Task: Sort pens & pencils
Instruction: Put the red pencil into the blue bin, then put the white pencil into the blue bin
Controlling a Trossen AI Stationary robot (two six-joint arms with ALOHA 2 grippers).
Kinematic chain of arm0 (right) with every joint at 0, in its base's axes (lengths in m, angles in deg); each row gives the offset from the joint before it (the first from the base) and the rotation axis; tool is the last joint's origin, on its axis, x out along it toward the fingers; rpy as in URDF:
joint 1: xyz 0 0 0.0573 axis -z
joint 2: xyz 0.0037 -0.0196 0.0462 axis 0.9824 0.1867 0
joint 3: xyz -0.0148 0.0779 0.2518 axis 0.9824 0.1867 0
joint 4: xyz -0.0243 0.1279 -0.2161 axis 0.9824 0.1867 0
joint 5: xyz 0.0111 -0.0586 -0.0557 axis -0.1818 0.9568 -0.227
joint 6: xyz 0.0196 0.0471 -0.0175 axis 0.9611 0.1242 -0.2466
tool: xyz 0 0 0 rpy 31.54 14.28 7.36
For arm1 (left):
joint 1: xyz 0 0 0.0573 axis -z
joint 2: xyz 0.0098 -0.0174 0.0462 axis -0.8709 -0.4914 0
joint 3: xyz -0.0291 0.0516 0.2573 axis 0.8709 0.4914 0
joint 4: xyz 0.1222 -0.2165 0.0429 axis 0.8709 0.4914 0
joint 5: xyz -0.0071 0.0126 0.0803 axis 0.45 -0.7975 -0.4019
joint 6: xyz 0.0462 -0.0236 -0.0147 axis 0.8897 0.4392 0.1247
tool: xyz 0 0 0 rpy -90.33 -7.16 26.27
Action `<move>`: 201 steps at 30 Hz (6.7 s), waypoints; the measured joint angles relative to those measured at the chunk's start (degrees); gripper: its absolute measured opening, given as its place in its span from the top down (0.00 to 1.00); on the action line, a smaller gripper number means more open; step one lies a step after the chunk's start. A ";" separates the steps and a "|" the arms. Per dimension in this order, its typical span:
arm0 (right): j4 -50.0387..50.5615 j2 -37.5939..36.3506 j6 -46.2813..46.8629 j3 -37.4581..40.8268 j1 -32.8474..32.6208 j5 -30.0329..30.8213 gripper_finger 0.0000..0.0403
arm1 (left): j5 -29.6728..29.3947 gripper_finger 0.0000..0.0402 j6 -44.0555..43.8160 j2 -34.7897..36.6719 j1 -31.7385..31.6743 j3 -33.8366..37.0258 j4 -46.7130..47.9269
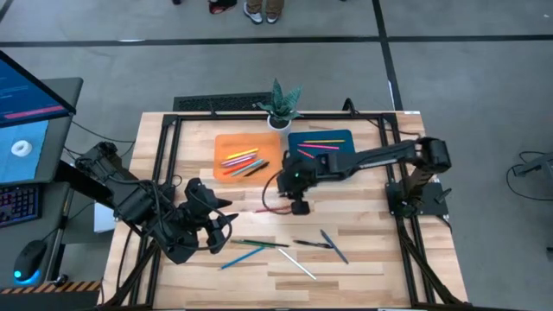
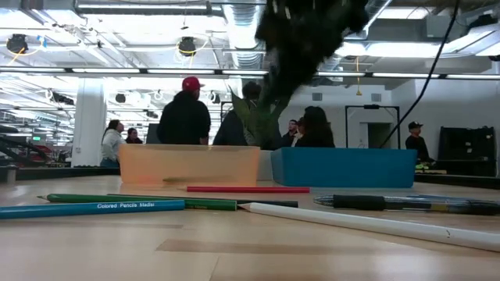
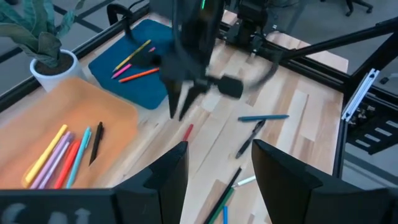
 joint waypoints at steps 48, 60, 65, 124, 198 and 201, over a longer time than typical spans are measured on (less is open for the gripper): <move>-74.78 15.62 12.31 38.90 -2.30 6.09 0.72 | -4.46 0.58 -6.56 -0.09 0.02 0.02 0.00; -74.51 15.64 12.16 38.97 -2.96 6.67 0.95 | -4.45 0.58 -6.22 -0.09 0.02 0.02 0.03; -74.46 15.50 13.64 38.97 -4.03 8.01 0.95 | -4.44 0.58 -6.24 -0.09 0.02 0.02 0.03; -78.52 -59.55 30.02 39.12 -12.69 12.00 0.93 | -9.62 0.58 -3.41 -0.11 0.02 0.02 -0.02; 11.60 -50.00 12.39 17.90 33.26 -3.38 0.54 | 2.12 0.58 -1.77 0.04 -5.09 0.00 0.38; 14.86 -56.04 18.04 17.33 26.89 -1.28 0.56 | 4.79 0.58 -1.23 0.04 -5.09 0.00 0.44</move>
